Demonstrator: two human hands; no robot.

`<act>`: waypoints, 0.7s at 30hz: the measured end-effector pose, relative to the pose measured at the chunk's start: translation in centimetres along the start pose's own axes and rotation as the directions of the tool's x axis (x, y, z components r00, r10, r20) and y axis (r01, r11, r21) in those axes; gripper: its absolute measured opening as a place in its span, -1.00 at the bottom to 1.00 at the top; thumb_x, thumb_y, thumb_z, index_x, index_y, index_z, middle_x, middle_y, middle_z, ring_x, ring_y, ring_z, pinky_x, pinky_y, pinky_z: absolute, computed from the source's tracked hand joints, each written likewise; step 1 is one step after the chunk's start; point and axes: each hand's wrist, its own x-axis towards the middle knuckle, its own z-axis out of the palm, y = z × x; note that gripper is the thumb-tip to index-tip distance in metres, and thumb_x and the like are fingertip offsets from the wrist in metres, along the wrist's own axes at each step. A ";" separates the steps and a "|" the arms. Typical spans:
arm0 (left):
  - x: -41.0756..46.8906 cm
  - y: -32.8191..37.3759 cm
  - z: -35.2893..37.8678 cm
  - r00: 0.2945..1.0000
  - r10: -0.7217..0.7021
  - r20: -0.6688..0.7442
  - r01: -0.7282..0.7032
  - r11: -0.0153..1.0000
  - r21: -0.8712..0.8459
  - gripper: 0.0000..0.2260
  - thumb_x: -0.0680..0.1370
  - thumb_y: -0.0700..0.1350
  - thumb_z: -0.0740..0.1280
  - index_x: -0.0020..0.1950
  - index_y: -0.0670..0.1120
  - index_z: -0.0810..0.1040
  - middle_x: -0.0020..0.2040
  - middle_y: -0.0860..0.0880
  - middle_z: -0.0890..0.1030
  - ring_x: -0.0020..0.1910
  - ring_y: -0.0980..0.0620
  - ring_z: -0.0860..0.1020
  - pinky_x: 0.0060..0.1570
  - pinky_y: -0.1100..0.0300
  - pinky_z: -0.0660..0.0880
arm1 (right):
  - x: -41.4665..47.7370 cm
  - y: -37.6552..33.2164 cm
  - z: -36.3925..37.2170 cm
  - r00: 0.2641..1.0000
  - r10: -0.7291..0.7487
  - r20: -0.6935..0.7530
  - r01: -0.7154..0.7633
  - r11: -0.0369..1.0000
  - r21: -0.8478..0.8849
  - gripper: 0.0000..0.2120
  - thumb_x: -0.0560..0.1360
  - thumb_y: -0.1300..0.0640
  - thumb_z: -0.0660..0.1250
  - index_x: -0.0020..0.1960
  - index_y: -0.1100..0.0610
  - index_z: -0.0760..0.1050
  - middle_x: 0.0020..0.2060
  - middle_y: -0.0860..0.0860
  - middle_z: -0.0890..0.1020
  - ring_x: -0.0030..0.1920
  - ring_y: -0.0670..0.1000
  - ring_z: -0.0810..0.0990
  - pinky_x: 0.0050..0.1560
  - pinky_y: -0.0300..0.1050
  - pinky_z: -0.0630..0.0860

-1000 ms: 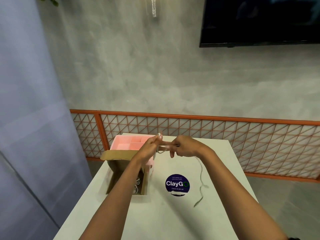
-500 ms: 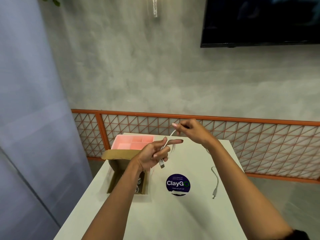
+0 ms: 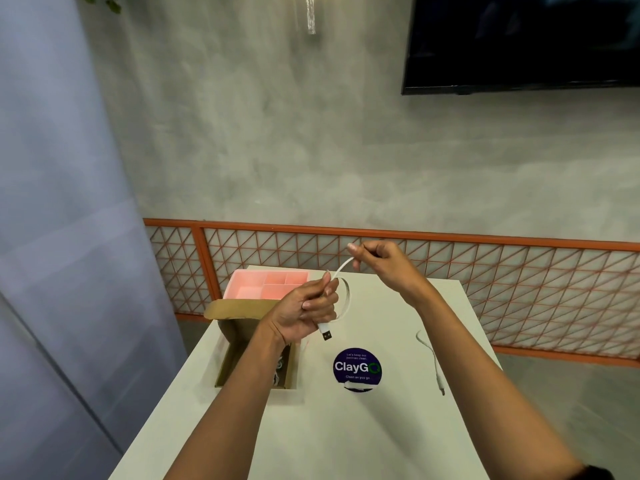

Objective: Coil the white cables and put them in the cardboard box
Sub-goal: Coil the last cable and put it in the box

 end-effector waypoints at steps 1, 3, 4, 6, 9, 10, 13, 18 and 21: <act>0.0 0.0 0.1 0.999 0.040 -0.016 -0.040 0.999 -0.021 -0.77 0.57 0.00 0.30 -0.18 -0.13 0.51 -0.60 0.12 0.36 -0.65 0.16 0.11 -0.54 0.37 0.22 | -0.1 0.1 -0.1 1.000 0.014 0.013 -0.014 1.000 0.005 -0.67 0.56 -0.05 0.25 -0.28 0.12 0.53 -0.46 -0.10 0.39 -0.41 -0.19 0.30 -0.35 -0.33 0.21; 0.0 0.2 0.3 0.992 0.100 -0.070 -0.104 0.993 -0.053 -0.70 0.63 -0.04 0.14 0.00 -0.20 0.57 -0.61 0.10 0.32 -0.67 0.17 0.13 -0.56 0.37 0.20 | -0.3 0.5 -0.2 0.998 0.029 0.059 -0.029 1.000 0.000 -0.72 0.60 0.01 0.20 -0.16 0.14 0.53 -0.55 -0.24 0.41 -0.48 -0.26 0.35 -0.38 -0.38 0.25; 0.0 0.3 0.2 0.990 0.112 -0.091 -0.118 0.991 -0.059 -0.64 0.65 -0.06 0.06 0.12 -0.23 0.56 -0.62 0.08 0.30 -0.69 0.18 0.16 -0.55 0.36 0.19 | -0.4 0.9 -0.2 0.996 0.037 0.080 -0.037 0.999 0.000 -0.75 0.62 0.04 0.18 -0.12 0.15 0.52 -0.55 -0.26 0.43 -0.48 -0.26 0.38 -0.39 -0.40 0.28; 0.0 0.5 0.3 0.987 0.117 -0.105 -0.125 0.990 -0.071 -0.59 0.65 -0.08 0.00 0.29 -0.27 0.49 -0.63 0.07 0.32 -0.72 0.19 0.25 -0.55 0.36 0.19 | -0.4 1.7 0.0 0.995 0.053 0.087 -0.054 0.999 0.000 -0.77 0.63 0.04 0.16 -0.10 0.11 0.51 -0.46 -0.24 0.45 -0.41 -0.19 0.34 -0.37 -0.37 0.25; 0.1 0.8 0.6 0.975 0.133 -0.180 -0.139 0.990 -0.021 -0.59 0.64 -0.06 0.03 0.32 -0.26 0.48 -0.64 0.07 0.35 -0.72 0.18 0.25 -0.58 0.39 0.19 | -0.1 2.9 0.3 0.995 0.074 0.060 -0.071 0.996 -0.055 -0.73 0.63 0.00 0.14 -0.12 0.08 0.52 -0.34 -0.05 0.37 -0.36 -0.09 0.25 -0.35 -0.25 0.25; 0.2 0.8 0.6 0.965 0.148 -0.217 -0.151 0.989 0.005 -0.60 0.63 -0.05 0.05 0.29 -0.23 0.51 -0.62 0.07 0.37 -0.70 0.18 0.25 -0.58 0.40 0.17 | -0.1 3.3 0.4 0.996 0.072 0.045 -0.068 0.995 -0.078 -0.72 0.63 0.00 0.13 -0.12 0.09 0.52 -0.36 -0.04 0.33 -0.38 -0.08 0.26 -0.37 -0.25 0.27; 0.6 0.9 0.9 0.932 0.193 -0.306 -0.186 0.981 0.051 -0.63 0.60 -0.05 0.11 0.29 -0.21 0.51 -0.52 0.06 0.50 -0.64 0.19 0.32 -0.56 0.44 0.19 | -0.1 4.0 1.0 0.994 0.101 0.053 -0.092 0.984 -0.152 -0.67 0.64 -0.01 0.08 -0.09 0.15 0.50 -0.40 0.00 0.36 -0.45 -0.05 0.38 -0.39 -0.20 0.43; 1.0 1.1 0.7 0.895 0.273 -0.354 -0.234 0.961 0.149 -0.67 0.65 -0.11 0.06 0.33 -0.23 0.40 -0.13 -0.06 0.71 -0.41 0.18 0.60 -0.12 0.31 0.58 | -0.8 4.4 2.3 0.931 0.255 0.262 -0.178 0.942 -0.284 -0.63 0.66 -0.02 0.00 -0.03 0.19 0.45 -0.40 0.05 0.46 -0.50 -0.02 0.51 -0.36 -0.21 0.52; 1.3 1.4 0.5 0.880 0.283 -0.380 -0.230 0.956 0.180 -0.63 0.65 -0.11 0.07 0.41 -0.24 0.31 0.09 -0.17 0.66 -0.12 0.05 0.67 0.21 0.08 0.48 | -1.1 3.9 2.8 0.860 0.321 0.397 -0.184 0.920 -0.347 -0.64 0.67 0.00 -0.01 -0.02 0.20 0.44 -0.43 0.04 0.45 -0.51 -0.03 0.51 -0.34 -0.21 0.53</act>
